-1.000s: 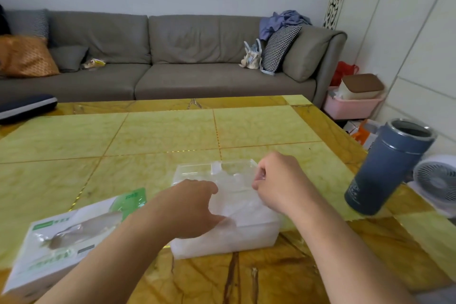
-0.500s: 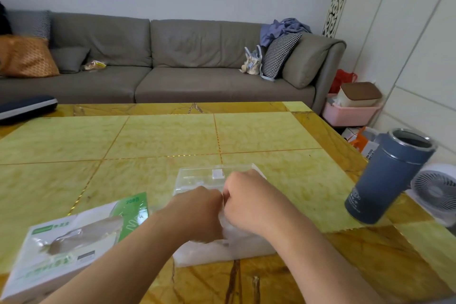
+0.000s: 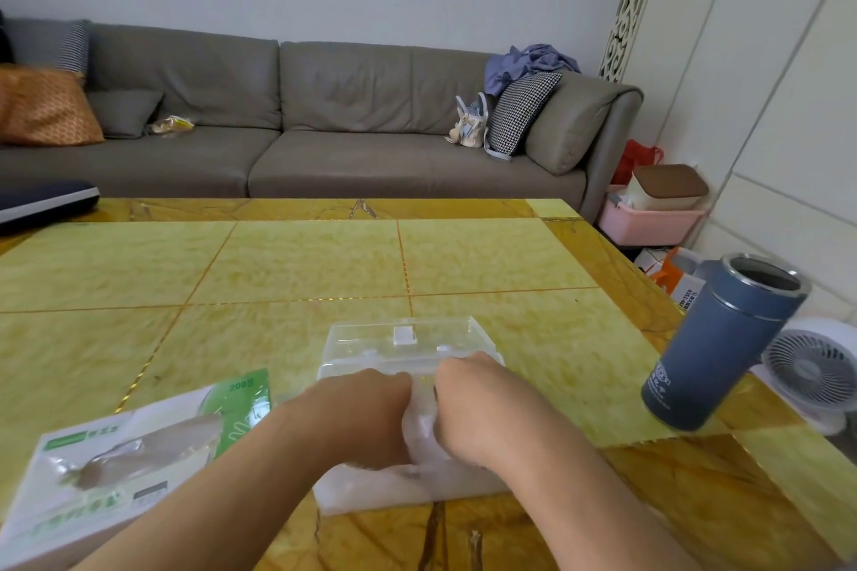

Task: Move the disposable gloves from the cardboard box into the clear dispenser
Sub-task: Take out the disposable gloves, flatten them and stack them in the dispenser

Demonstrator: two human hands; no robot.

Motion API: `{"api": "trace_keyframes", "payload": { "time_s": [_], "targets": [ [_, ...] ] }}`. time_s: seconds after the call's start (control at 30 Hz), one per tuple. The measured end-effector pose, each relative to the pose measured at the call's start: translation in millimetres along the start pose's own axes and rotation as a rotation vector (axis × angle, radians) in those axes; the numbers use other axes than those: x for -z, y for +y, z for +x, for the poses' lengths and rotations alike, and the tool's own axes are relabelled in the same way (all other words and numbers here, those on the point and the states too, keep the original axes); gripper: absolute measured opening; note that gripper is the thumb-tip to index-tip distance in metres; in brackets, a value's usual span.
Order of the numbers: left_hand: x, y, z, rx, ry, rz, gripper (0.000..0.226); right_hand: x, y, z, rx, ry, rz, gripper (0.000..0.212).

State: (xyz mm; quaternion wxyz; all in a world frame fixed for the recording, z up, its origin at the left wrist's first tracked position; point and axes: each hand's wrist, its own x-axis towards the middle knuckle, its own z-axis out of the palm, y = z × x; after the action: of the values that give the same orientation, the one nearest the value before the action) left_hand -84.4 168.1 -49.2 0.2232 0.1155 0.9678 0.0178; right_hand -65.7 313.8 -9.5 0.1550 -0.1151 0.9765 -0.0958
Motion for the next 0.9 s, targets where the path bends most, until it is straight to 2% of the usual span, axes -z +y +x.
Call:
{"api": "trace_keyframes", "payload": {
  "time_s": [0.07, 0.13, 0.2, 0.27, 0.43, 0.53, 0.67, 0.73, 0.83, 0.9],
  "targets": [
    [2.8, -0.8, -3.0, 0.0, -0.051, 0.014, 0.055, -2.2, 4.9, 4.3, -0.034, 0.035, 0.008, 0.009],
    [4.7, -1.9, -3.0, -0.006, -0.079, 0.014, 0.056, -5.2, 6.0, 3.9, -0.06, 0.029, 0.018, 0.026],
    [6.9, -3.6, -3.1, -0.016, -0.098, 0.008, 0.054, -6.2, 3.3, 5.8, -0.08, 0.013, -0.012, 0.006],
    [8.7, -4.8, -5.3, -0.019, -0.099, 0.014, 0.055, -10.9, -0.3, 10.8, -0.107, -0.033, -0.058, 0.024],
    [15.4, 0.6, -18.8, 0.019, 0.014, 0.16, 0.051, -10.6, -5.5, 27.4, -0.116, -0.233, -0.183, 0.028],
    [16.9, 6.3, -25.5, 0.032, 0.109, 0.191, 0.034, -8.9, -8.7, 32.1, -0.115, -0.342, -0.225, 0.036],
    [14.3, 12.4, -24.2, 0.088, 0.024, 0.111, 0.018, -14.8, -11.1, 38.3, -0.105, -0.387, -0.259, 0.038],
    [10.5, 10.6, -17.9, 0.115, -0.06, 0.08, 0.037, -19.9, -12.0, 42.3, -0.108, -0.382, -0.258, 0.034],
    [6.2, 10.2, -9.4, 0.134, -0.145, 0.059, 0.076, -24.0, -12.6, 46.1, -0.115, -0.383, -0.246, 0.042],
    [6.0, 14.3, -5.0, 0.122, -0.191, 0.06, 0.083, -25.0, -12.5, 45.0, -0.1, -0.366, -0.227, 0.049]
  ]
}}
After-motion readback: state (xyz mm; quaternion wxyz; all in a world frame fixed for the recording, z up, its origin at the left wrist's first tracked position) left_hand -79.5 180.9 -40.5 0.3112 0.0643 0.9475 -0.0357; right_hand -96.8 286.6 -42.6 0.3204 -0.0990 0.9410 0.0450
